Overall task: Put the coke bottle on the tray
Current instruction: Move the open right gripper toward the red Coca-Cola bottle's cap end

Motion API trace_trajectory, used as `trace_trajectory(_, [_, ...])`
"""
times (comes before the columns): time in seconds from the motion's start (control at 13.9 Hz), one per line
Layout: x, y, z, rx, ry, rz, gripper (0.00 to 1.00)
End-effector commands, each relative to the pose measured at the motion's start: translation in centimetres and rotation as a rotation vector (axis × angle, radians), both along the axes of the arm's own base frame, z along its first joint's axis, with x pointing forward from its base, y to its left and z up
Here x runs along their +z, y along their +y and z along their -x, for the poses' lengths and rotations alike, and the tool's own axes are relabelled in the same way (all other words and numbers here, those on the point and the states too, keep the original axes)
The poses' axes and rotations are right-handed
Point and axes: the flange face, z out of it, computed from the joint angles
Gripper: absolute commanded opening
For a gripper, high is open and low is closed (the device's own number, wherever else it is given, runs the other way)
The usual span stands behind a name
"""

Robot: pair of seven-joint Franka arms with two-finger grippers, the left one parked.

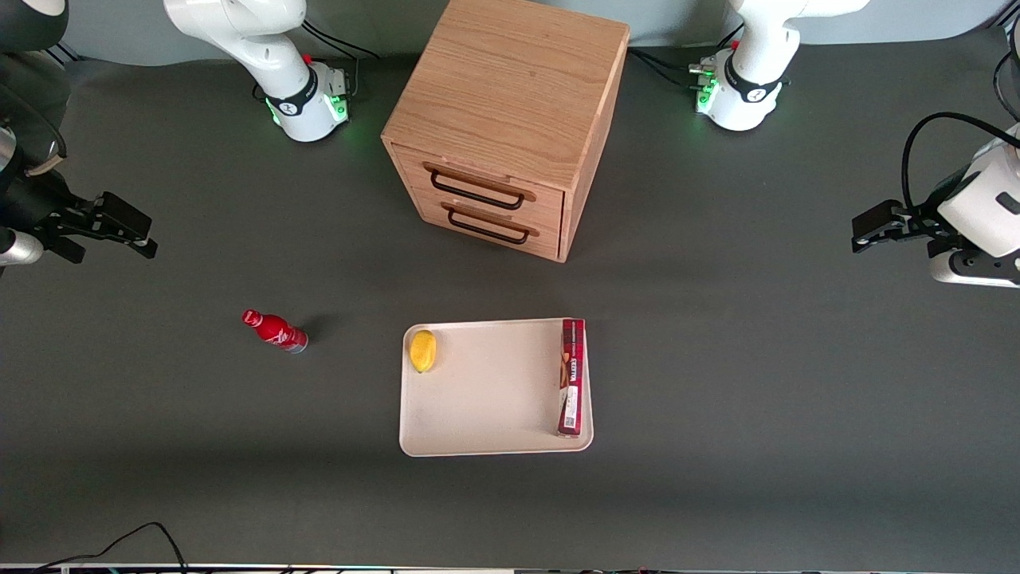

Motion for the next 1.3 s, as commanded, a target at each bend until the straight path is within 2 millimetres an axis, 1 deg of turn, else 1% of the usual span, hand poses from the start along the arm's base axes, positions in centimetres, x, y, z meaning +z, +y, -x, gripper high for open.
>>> trace_trajectory(0.0, [1.2,0.2,0.6,-0.023,0.018,0.001,1.0])
trace_trajectory(0.07, [1.5,-0.1,0.4,-0.028,0.028,0.003,1.0])
trace_trajectory(0.14, [1.5,0.0,0.2,-0.026,0.036,0.008,1.0])
trace_trajectory(0.29, [0.8,-0.2,0.1,-0.028,0.054,0.005,1.0])
trace_trajectory(0.43, [0.6,-1.1,0.2,-0.039,0.077,0.006,1.0])
trace_trajectory(0.5, [-0.1,-1.6,0.3,-0.039,0.108,0.006,1.0])
trace_trajectory(0.58, [-1.4,-1.7,0.4,-0.031,0.14,0.004,1.0])
trace_trajectory(0.72, [-3.0,-1.8,-0.1,-0.029,0.143,-0.001,1.0])
trace_trajectory(0.79, [-4.9,-1.6,-0.3,-0.024,0.153,0.0,1.0])
trace_trajectory(0.86, [-7.1,-1.5,-0.2,-0.023,0.155,0.0,1.0])
trace_trajectory(1.15, [-14.5,-1.6,1.0,0.008,0.121,-0.005,1.0])
trace_trajectory(1.23, [-15.9,-1.9,1.3,0.019,0.109,-0.005,1.0])
